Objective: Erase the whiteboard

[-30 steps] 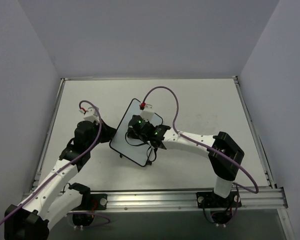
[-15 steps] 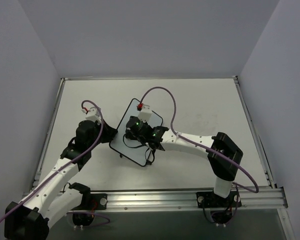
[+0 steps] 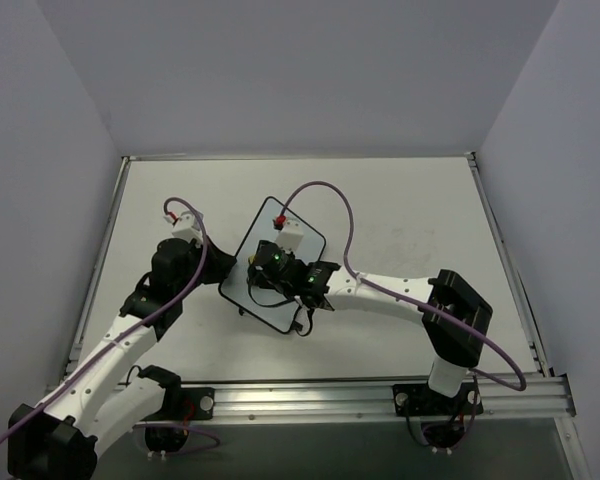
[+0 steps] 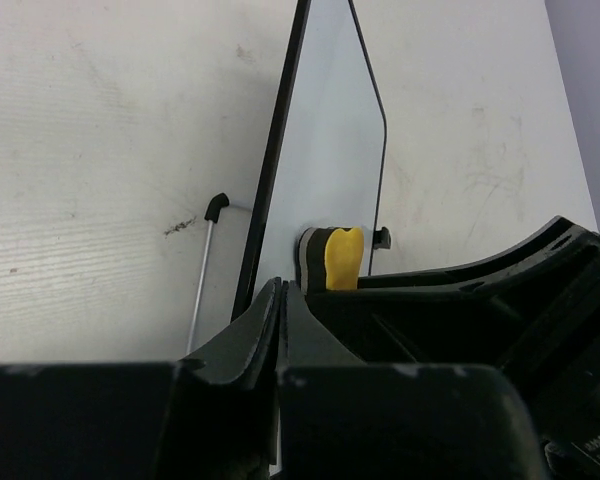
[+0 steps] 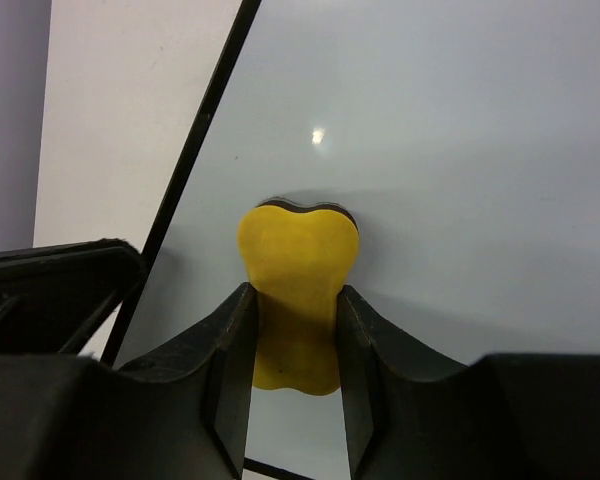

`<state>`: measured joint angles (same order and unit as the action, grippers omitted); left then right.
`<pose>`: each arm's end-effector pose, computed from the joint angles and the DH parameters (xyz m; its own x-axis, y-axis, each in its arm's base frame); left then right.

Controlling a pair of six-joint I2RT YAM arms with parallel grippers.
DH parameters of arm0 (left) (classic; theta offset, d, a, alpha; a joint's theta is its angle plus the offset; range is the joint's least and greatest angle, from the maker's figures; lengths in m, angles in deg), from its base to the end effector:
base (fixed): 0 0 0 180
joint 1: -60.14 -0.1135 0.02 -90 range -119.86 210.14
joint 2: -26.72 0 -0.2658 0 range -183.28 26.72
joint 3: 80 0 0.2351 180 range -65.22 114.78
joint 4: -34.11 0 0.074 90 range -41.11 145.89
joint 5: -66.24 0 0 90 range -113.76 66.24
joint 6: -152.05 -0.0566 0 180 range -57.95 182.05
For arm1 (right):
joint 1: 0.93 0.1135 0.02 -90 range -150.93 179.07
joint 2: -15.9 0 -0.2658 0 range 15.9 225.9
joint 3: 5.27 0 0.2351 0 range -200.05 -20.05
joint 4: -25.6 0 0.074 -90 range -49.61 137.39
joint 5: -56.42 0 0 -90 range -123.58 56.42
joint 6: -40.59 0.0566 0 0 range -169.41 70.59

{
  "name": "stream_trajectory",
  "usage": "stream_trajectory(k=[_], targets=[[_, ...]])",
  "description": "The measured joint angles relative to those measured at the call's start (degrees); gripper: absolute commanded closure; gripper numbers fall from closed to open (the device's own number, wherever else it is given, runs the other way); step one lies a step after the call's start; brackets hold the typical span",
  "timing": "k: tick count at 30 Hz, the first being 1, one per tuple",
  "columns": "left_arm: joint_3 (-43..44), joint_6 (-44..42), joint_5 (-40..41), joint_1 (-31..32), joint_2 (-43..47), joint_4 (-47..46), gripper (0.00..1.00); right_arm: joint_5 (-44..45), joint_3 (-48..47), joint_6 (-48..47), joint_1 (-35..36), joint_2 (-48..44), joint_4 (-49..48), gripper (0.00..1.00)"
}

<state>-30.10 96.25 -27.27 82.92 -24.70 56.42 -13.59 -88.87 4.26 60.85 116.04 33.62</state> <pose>0.1910 -0.0840 0.2623 -0.5543 -0.3757 -0.7427 0.1530 0.8311 -0.5346 0.2099 0.3502 0.2554 -0.6651 0.3617 -0.6533 -0.2451 0.7206 0.6486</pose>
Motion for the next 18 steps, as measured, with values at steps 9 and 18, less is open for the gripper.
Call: stream_trajectory(k=[9, 18], targets=[[3.58, -0.11, 1.31, 0.0, 1.88, 2.21, 0.75, 0.11, 4.35, -0.09, -3.15, -5.03, 2.14, 1.0], [10.84, 1.2, 8.87, -0.48, 2.36, 9.51, 0.63, 0.66, 15.65, 0.09, -17.18, -18.05, 6.23, 0.97]])
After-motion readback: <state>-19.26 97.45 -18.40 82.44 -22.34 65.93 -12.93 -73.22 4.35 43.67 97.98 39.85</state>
